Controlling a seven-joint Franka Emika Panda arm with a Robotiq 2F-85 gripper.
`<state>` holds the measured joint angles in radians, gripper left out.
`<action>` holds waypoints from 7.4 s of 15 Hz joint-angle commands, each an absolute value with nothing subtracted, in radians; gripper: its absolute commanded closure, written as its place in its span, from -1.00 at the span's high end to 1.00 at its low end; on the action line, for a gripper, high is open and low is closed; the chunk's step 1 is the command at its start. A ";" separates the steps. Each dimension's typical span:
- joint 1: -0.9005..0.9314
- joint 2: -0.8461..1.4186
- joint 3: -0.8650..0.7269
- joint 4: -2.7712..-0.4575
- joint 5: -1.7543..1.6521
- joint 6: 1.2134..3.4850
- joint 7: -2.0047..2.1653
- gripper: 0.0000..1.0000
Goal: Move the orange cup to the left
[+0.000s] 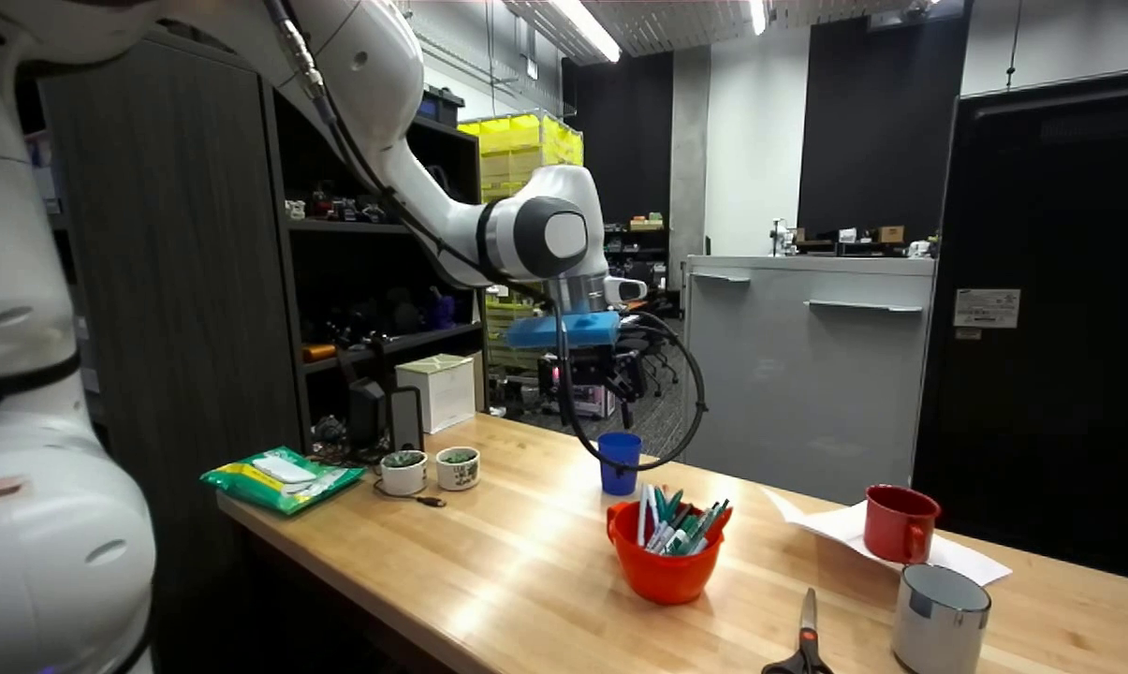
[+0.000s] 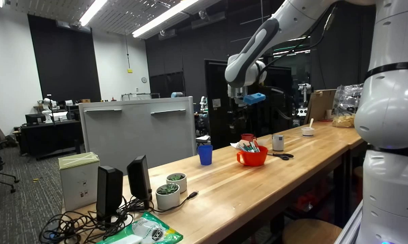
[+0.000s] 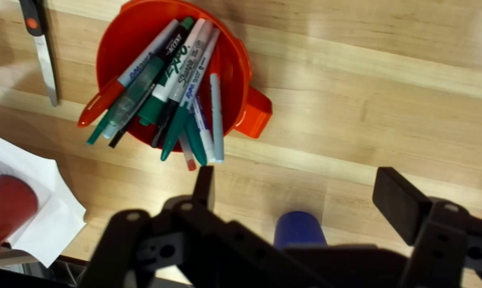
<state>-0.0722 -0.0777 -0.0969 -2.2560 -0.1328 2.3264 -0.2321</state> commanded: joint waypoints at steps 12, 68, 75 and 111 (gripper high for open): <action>-0.142 0.036 -0.154 -2.273 -0.252 2.393 -0.129 1.00; -0.104 0.140 -0.146 -2.272 -0.348 2.534 -0.113 -0.94; -0.080 0.064 -0.130 -2.334 -0.386 2.534 -0.068 -0.94; 0.085 -0.215 0.296 -2.761 -0.390 2.705 0.279 -0.94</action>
